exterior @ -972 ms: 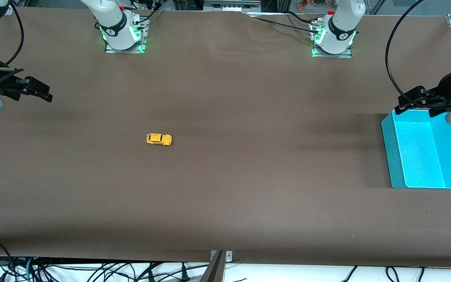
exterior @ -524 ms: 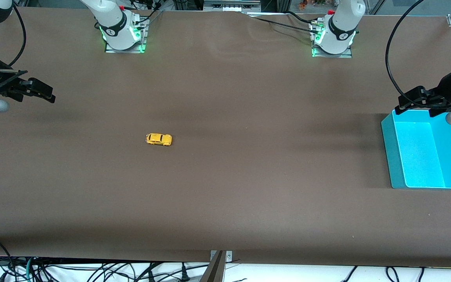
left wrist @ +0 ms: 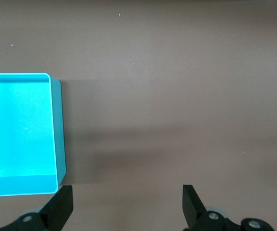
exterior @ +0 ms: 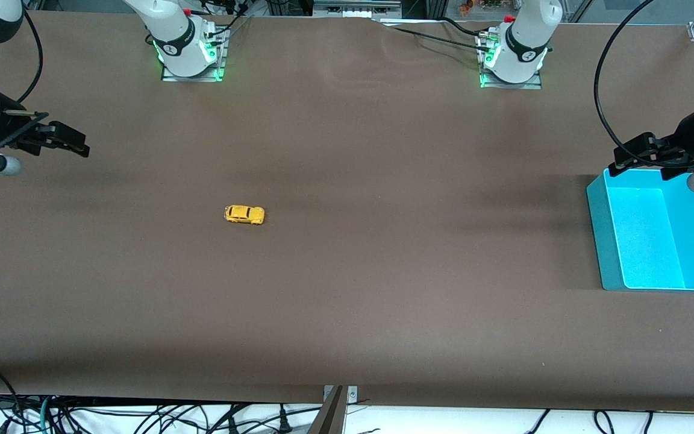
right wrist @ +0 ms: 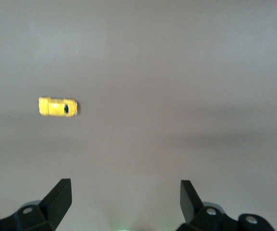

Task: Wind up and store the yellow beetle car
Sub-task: 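Lower the open right gripper down over the yellow beetle car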

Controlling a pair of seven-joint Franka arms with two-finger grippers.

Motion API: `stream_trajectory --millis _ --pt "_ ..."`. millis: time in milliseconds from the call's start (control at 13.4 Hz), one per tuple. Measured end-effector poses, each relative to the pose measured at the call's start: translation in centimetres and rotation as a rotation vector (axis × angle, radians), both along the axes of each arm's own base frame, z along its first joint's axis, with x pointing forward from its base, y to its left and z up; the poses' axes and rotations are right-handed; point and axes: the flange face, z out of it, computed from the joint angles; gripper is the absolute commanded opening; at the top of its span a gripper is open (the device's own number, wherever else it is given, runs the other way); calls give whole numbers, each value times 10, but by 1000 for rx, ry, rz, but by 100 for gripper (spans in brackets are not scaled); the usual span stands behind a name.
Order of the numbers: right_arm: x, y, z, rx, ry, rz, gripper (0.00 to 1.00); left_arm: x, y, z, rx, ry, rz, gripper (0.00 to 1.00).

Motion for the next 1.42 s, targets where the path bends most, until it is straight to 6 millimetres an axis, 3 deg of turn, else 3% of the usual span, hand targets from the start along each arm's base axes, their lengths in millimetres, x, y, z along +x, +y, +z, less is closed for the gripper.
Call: stream_trajectory --millis 224,449,598,748,898,1197,1421 --pt "1 34 -14 10 42 116 100 0 1 0 0 0 1 100" --pt "2 94 -27 27 34 326 100 0 1 0 0 1 2 100" --pt "-1 134 -47 37 20 456 100 0 1 -1 0 2 2 100" --pt "-7 164 -82 50 -8 590 100 2 1 -5 0 8 2 100" --pt "-14 175 -124 70 -58 767 100 4 2 -8 1 14 3 100" --pt "-37 169 -213 84 -170 1133 100 4 3 -9 1 16 5 100" --pt "-42 173 -257 93 -196 1340 100 4 3 -9 1 16 5 100"
